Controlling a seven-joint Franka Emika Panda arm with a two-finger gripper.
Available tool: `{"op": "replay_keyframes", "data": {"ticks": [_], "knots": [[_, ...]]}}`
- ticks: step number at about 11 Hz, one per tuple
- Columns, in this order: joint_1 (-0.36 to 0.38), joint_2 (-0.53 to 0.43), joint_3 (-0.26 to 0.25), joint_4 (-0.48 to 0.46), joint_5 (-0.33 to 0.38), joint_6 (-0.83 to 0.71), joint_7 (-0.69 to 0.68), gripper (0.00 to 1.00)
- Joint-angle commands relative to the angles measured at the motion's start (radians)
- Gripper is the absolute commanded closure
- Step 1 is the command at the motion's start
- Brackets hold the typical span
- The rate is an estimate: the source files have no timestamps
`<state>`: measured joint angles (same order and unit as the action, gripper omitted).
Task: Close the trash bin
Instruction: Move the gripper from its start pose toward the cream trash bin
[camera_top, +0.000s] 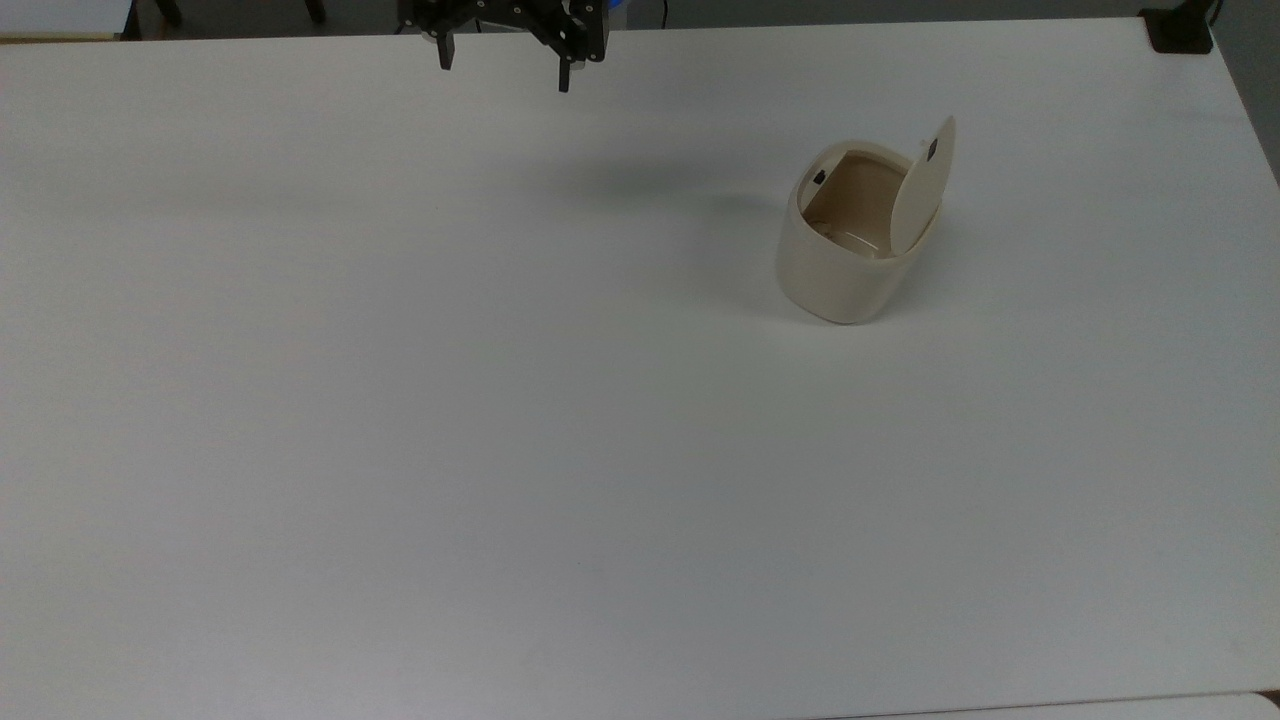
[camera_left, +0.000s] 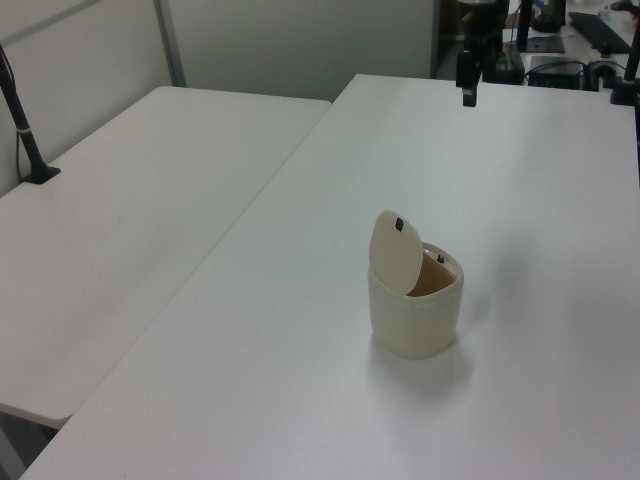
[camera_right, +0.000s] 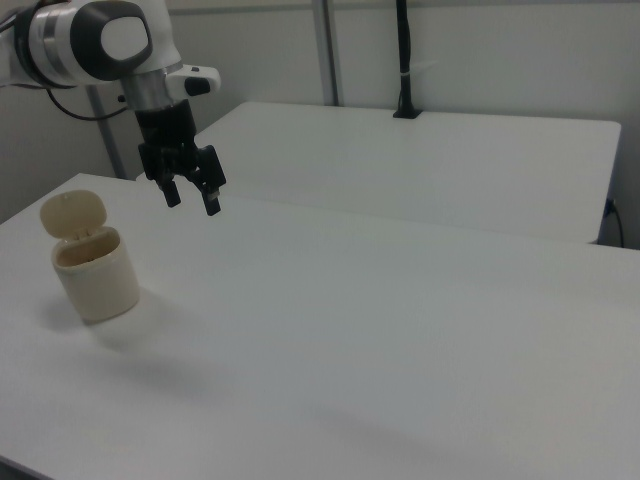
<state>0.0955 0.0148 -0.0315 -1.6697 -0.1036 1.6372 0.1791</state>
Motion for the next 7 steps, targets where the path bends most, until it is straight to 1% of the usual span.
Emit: {"op": "replay_keyframes", "data": {"ticks": [1, 2, 4, 7], "knots": [[0.013, -0.006, -0.004, -0.016, -0.007, -0.007, 0.014, 0.00], [0.015, -0.003, -0.004, -0.018, -0.002, -0.004, 0.010, 0.00], [0.010, 0.007, -0.005, -0.018, 0.039, 0.007, -0.019, 0.00], [0.020, 0.010, -0.001, -0.021, 0.051, 0.007, -0.035, 0.00]]}}
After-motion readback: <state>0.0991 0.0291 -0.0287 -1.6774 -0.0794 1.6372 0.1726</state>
